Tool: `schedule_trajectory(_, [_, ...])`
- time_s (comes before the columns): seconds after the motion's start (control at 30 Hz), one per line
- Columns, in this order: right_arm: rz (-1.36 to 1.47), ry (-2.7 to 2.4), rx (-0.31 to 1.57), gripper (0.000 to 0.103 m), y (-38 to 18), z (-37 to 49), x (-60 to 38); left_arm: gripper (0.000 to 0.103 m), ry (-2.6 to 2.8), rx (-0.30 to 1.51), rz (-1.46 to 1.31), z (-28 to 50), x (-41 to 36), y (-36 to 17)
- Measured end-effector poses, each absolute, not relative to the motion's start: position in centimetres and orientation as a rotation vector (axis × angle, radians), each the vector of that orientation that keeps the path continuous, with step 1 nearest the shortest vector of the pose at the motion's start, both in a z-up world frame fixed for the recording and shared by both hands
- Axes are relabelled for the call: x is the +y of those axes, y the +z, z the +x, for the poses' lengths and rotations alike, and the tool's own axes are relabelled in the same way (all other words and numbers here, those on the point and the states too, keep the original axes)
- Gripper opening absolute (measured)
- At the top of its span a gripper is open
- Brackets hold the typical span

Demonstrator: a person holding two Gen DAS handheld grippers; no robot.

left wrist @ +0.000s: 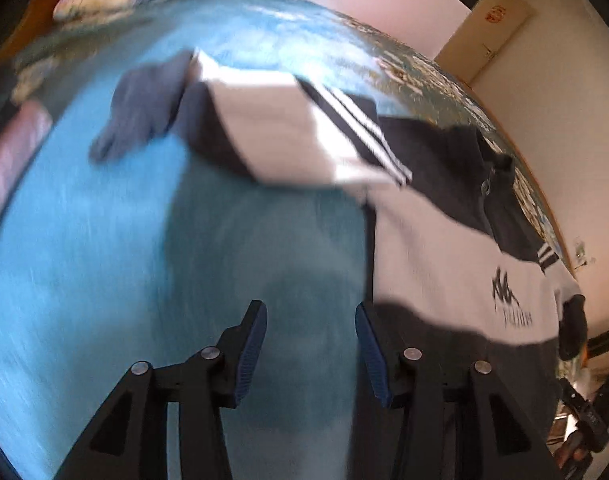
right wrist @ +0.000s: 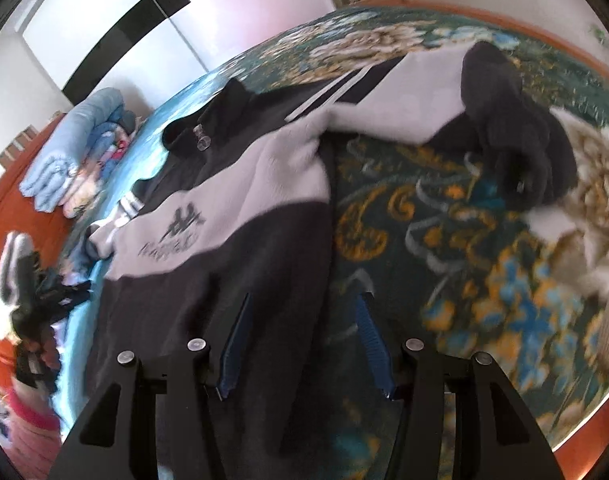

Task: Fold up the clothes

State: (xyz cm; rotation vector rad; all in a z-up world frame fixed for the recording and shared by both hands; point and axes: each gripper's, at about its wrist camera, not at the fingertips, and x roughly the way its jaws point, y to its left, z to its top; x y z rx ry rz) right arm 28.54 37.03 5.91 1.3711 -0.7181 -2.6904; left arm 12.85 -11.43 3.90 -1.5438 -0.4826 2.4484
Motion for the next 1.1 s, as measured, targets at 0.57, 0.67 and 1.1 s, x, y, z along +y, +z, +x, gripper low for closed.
schedule_trajectory(0.57, [1.233, -2.757, -0.63, 0.008, 7.7, 30.4, 36.0, 0.05, 2.526, -0.461, -1.501, 17.0, -10.9, 6.7])
schedule_trajectory(0.67, [1.195, -2.807, -0.748, 0.008, 7.9, 31.4, 39.3, 0.05, 2.541, -0.441, -1.477, 18.0, -11.0, 7.4])
schedule_trajectory(1.1, [1.249, -2.781, -0.715, 0.015, 6.3, 31.3, 39.8, 0.052, 2.695, -0.656, -1.476, 13.0, -15.8, 6.7])
